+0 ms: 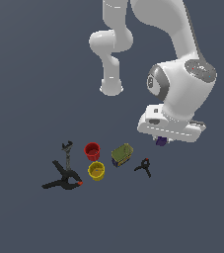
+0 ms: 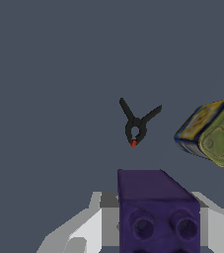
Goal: Pick up a designated object from a clutter of objects.
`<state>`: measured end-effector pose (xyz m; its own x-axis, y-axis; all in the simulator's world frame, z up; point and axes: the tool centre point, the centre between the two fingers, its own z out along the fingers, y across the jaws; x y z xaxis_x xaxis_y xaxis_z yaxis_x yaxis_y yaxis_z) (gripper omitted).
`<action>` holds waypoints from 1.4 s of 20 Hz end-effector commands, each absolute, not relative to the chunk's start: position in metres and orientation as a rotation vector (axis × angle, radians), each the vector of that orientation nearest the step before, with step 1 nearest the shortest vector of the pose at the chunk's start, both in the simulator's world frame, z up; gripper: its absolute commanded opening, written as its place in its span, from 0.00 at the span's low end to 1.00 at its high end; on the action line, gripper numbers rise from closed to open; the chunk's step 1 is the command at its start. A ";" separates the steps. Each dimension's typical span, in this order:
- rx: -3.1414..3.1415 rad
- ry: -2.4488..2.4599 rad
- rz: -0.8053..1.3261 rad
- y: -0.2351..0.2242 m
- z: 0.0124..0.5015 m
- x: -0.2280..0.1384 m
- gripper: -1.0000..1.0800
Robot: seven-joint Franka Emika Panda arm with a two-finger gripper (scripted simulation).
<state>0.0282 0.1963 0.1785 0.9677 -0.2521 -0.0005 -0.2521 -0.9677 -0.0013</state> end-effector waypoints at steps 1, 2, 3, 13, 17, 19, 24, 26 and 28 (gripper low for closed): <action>-3.114 0.398 0.002 0.187 0.207 0.035 0.00; -3.114 0.398 0.002 0.183 0.217 0.038 0.00; -3.114 0.398 0.002 0.180 0.228 0.041 0.00; -3.115 0.399 0.001 0.145 0.330 0.072 0.00; -3.115 0.399 0.001 0.135 0.362 0.083 0.00; -3.115 0.400 0.001 0.131 0.374 0.087 0.00; -3.115 0.400 0.000 0.123 0.397 0.096 0.00; -3.116 0.401 0.000 0.121 0.404 0.098 0.00; -3.116 0.401 0.000 0.120 0.408 0.100 0.00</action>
